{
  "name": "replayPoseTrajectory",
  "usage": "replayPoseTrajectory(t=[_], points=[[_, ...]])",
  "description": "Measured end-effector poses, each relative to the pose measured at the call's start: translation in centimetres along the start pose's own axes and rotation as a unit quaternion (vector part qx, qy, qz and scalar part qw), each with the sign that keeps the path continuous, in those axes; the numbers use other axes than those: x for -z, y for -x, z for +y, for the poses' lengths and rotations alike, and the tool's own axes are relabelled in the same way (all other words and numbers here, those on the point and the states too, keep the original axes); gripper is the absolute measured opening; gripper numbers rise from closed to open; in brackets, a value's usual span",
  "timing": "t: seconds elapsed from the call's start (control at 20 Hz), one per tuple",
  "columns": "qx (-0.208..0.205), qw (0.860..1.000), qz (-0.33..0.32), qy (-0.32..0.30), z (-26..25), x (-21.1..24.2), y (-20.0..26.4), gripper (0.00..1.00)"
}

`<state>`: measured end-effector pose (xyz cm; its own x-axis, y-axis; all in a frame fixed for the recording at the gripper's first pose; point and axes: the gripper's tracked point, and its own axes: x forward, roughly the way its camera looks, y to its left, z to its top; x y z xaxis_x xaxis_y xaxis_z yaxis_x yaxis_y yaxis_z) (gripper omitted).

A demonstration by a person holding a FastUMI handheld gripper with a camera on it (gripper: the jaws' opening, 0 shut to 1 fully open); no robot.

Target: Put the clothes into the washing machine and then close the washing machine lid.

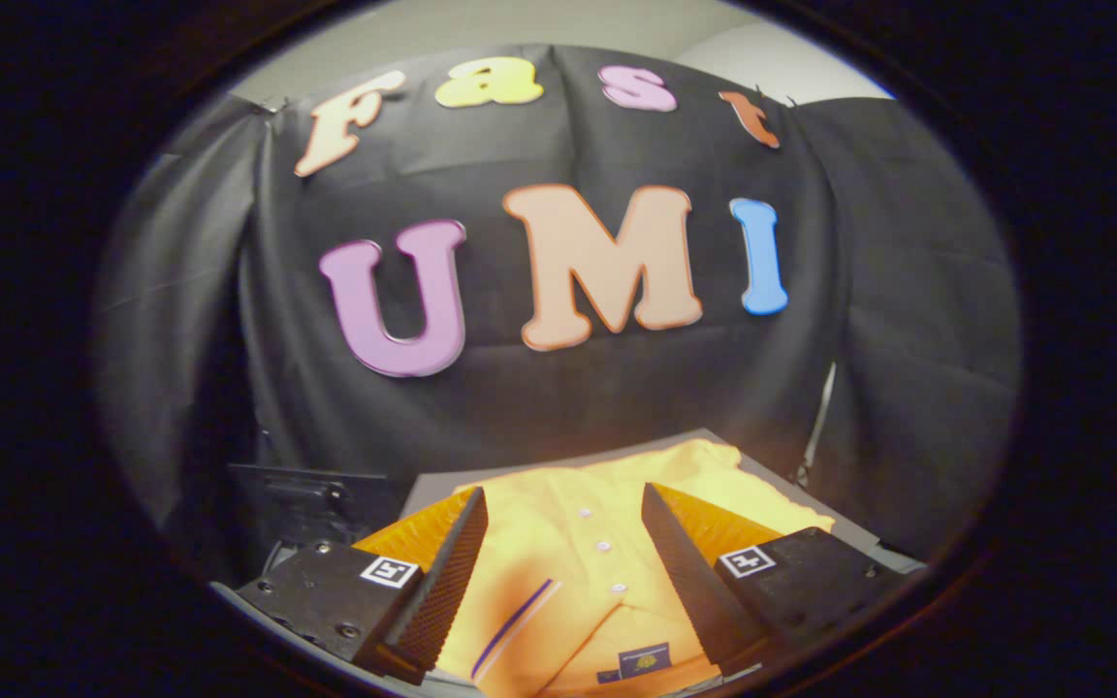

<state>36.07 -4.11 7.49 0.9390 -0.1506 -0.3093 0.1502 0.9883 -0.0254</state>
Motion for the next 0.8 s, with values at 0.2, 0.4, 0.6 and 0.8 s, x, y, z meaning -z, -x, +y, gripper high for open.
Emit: replayPoseTrajectory(t=[0.2, 0.4, 0.6, 0.8], points=[[-0.007, 0.996, 0.065, 0.059, 0.1, 2.9, -2.0, 0.97], [-0.011, 0.995, 0.087, 0.057, -0.8, 5.6, -2.2, 0.76], [-0.016, 0.994, 0.098, -0.044, -1.1, 6.7, -0.7, 0.35], [-0.05, 0.994, 0.049, -0.085, -0.4, 5.1, 1.5, 0.06]])
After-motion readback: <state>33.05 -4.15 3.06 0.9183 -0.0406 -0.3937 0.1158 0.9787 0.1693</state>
